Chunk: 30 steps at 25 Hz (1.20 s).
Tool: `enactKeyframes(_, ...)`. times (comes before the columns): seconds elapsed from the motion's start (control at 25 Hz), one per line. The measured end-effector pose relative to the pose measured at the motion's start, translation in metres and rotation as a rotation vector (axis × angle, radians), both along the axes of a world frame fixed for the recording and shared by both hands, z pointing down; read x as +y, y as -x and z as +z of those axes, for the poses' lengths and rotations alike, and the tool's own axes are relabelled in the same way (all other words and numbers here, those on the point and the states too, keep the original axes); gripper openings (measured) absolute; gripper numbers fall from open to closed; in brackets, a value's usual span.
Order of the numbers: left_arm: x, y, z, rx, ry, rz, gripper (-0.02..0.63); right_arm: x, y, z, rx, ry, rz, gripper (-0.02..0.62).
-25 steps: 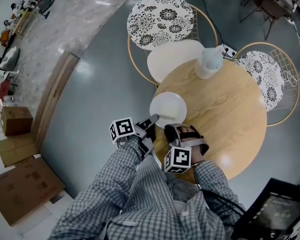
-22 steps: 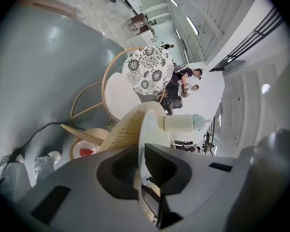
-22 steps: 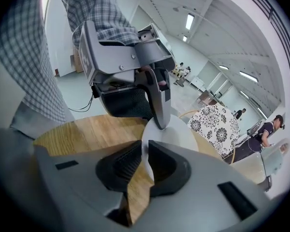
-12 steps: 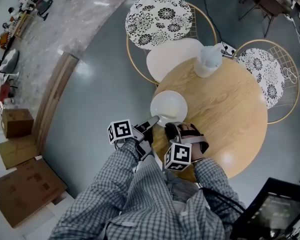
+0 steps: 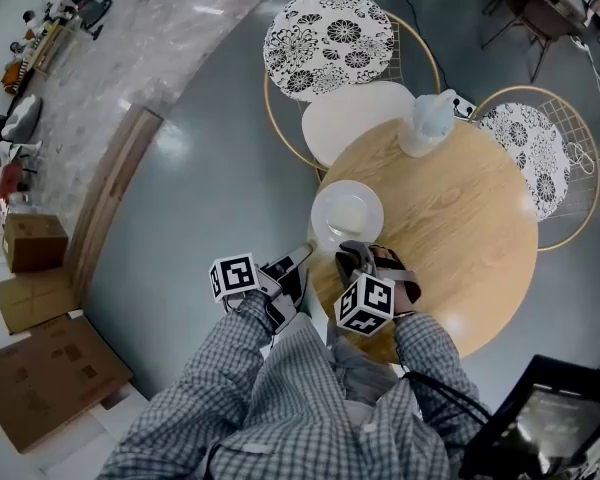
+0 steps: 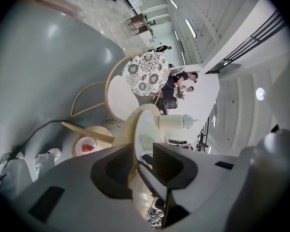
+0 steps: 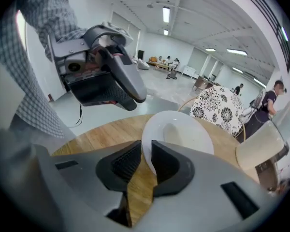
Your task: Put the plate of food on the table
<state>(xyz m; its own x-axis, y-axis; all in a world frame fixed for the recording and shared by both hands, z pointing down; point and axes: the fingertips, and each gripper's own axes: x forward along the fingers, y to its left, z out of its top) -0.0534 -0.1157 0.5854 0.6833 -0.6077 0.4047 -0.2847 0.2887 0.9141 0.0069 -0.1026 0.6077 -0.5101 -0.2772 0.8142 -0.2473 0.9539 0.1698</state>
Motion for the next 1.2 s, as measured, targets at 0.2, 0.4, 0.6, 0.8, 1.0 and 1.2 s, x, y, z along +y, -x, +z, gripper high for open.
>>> enactKeyframes(0.2,0.008,0.001,-0.014,0.021,-0.064,0.015,0.130,-0.010,-0.009,-0.011,-0.160,0.137,0.272,0.051)
enactKeyframes(0.4,0.010,-0.006,-0.040,0.016,-0.167,0.108,0.021,-0.018,-0.019,-0.039,-0.314,0.190,0.467,0.051)
enactKeyframes(0.6,0.016,-0.011,-0.066,-0.030,-0.286,0.185,0.008,-0.015,-0.031,-0.069,-0.479,0.201,0.633,0.022)
enactKeyframes(0.8,0.031,-0.019,-0.085,-0.120,-0.374,0.301,0.008,0.003,-0.044,-0.106,-0.640,0.187,0.738,0.008)
enactKeyframes(1.0,0.051,-0.021,-0.100,-0.147,-0.432,0.373,0.008,0.025,-0.051,-0.134,-0.738,0.161,0.813,0.008)
enactKeyframes(1.2,0.071,-0.014,-0.117,-0.123,-0.482,0.399,0.008,0.052,-0.052,-0.150,-0.787,0.131,0.866,0.008)
